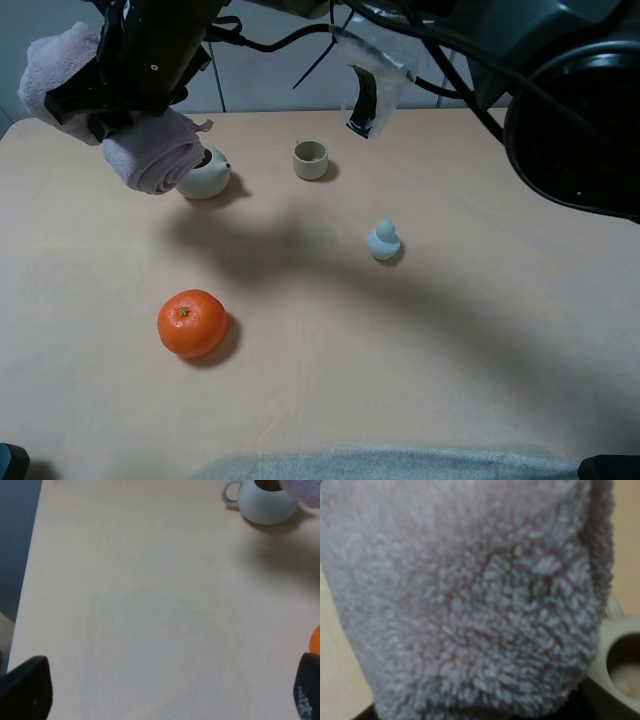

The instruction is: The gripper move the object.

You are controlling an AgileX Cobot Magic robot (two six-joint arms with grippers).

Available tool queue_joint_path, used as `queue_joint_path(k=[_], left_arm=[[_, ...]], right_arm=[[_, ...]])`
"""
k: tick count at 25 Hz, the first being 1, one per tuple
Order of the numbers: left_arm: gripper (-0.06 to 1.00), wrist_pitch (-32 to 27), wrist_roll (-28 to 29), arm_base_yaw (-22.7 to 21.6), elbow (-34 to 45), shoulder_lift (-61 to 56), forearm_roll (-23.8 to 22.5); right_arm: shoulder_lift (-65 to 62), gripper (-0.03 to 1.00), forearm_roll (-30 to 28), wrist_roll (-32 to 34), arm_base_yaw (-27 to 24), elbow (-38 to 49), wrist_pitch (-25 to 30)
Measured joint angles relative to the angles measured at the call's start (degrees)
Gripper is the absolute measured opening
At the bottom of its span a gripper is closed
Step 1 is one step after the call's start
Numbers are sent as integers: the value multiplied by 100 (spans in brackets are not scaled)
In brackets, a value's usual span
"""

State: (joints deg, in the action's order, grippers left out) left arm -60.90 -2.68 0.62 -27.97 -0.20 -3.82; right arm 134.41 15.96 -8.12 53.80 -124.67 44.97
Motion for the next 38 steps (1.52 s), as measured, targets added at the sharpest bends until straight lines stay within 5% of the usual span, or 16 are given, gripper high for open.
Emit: queue_joint_path(k=[7, 21, 38], left_arm=[[96, 0, 0, 0, 0, 0, -5], [96, 2, 0, 0, 0, 0, -124], [96, 2, 0, 0, 0, 0, -136]], right_arm=[[384, 36, 608, -358, 0, 0, -627], [1012, 36, 821, -544, 114, 0, -1275], [1546, 36, 910, -590, 134, 0, -1279]])
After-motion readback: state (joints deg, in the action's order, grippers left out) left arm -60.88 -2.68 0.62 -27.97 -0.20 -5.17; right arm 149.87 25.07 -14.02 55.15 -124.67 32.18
